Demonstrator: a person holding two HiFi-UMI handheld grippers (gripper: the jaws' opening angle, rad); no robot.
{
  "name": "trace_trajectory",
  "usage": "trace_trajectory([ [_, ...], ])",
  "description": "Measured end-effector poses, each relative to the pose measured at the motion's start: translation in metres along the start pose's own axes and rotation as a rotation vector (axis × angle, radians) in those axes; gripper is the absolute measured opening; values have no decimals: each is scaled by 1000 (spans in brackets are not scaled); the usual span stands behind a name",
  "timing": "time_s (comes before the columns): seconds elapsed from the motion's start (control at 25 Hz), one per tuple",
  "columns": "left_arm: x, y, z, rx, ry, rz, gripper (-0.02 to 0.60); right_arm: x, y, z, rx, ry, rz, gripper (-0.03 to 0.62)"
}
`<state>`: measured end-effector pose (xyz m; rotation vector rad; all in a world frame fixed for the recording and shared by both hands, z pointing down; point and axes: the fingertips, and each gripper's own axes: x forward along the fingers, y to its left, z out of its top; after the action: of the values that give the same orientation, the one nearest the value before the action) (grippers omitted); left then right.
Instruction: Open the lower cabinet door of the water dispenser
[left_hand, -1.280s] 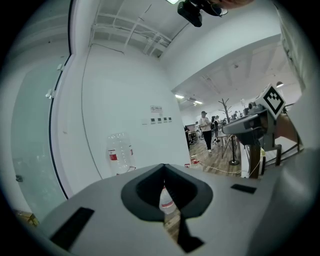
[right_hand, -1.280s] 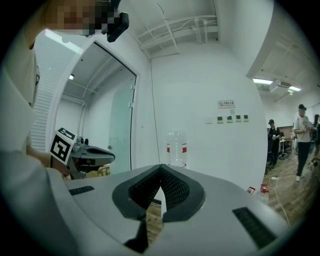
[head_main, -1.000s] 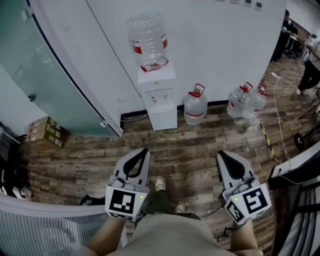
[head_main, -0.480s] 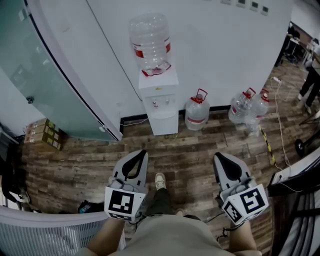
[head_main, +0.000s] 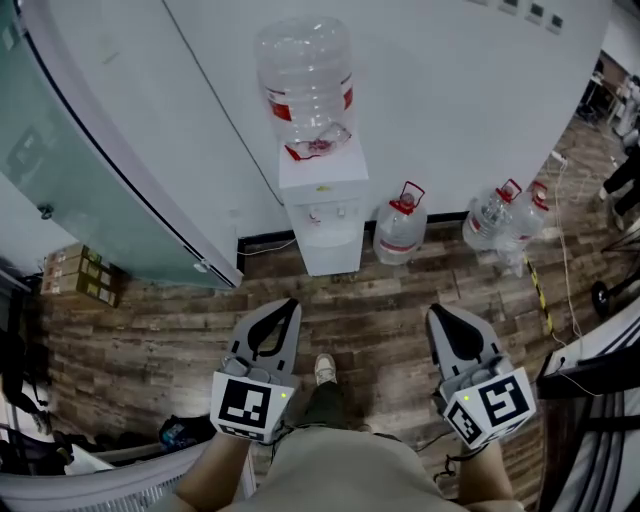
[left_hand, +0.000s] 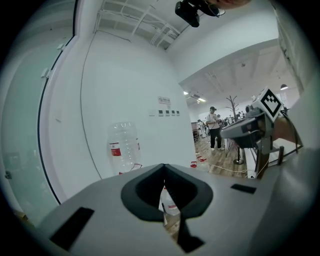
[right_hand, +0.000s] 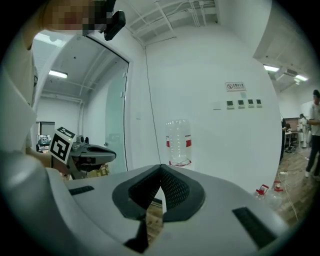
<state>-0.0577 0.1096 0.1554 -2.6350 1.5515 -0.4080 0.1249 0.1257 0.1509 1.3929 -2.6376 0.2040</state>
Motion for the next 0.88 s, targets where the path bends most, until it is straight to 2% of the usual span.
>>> trace_trajectory([
  [0.32,60,82,-3,1,9,-32,6,96,-14,25,-1,22,-25,5],
  [0.52,95,124,2,-48,-12,-67,6,148,-24,39,-1,19,-50,6],
  [0.88,141,149,2,-43,-25,-119,6,196,-43,35,52,42,-72,5],
])
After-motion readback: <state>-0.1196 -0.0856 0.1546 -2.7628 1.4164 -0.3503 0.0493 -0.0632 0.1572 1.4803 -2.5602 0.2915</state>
